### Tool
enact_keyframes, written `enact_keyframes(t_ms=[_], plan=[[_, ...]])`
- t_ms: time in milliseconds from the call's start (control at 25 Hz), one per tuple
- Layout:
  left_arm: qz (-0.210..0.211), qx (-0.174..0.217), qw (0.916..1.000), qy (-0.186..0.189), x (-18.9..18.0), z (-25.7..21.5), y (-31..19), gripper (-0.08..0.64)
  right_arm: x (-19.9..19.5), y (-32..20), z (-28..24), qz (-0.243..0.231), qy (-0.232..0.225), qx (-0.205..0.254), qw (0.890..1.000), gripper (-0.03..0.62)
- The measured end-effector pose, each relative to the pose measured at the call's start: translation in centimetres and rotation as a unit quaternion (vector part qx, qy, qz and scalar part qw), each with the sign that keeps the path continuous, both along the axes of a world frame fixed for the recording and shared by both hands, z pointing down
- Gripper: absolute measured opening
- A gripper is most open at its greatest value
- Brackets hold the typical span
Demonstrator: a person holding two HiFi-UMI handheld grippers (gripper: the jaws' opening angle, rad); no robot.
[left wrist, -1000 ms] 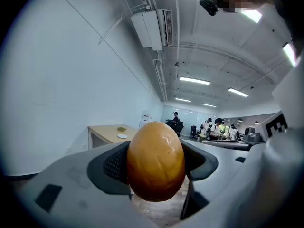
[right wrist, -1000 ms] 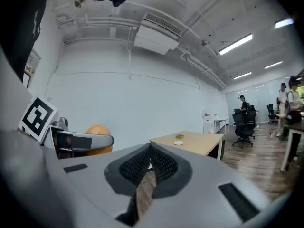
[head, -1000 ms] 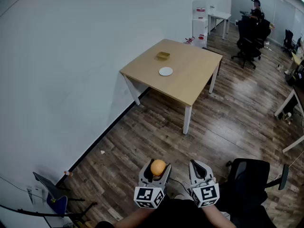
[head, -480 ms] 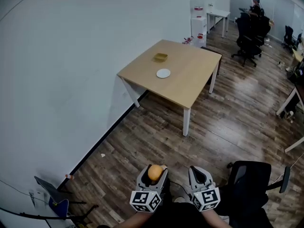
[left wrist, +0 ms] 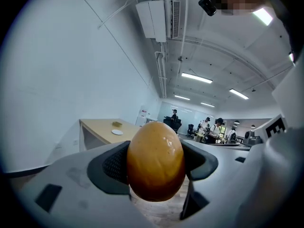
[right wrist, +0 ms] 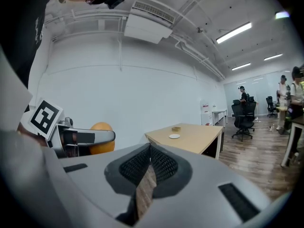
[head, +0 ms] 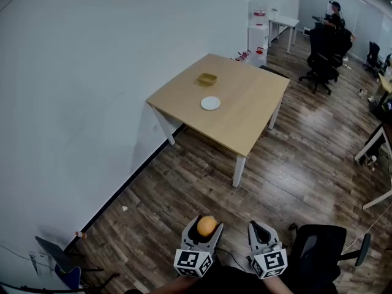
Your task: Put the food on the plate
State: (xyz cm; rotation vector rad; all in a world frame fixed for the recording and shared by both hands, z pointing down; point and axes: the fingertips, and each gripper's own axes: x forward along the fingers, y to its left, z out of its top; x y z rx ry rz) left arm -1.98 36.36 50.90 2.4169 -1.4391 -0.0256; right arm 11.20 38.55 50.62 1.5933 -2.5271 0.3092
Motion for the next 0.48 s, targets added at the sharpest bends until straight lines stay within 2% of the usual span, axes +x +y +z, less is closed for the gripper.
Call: enact_keyframes(t_ms=[200,400,480], plan=[[0.013,-0.01,0.9999,-0.001,-0.6,1.4,-7.4,0.31,-1.2,-7.1,0.2,0.003,0.016,-0.016,1.0,0.06],[0.033,-0.04,0.998,0.035,-1.7,1.4,-16.0,0.31,-2.7,-15.8,-0.1,0.01,0.005,-0.03,0.999,0.06],[0.042,-0.043,0.9975,0.037,-2.5,1.3,-19.1,0.31,-3.6,-19.0,-0.5,0.015,0.009,-0.03,0.999,0.06]])
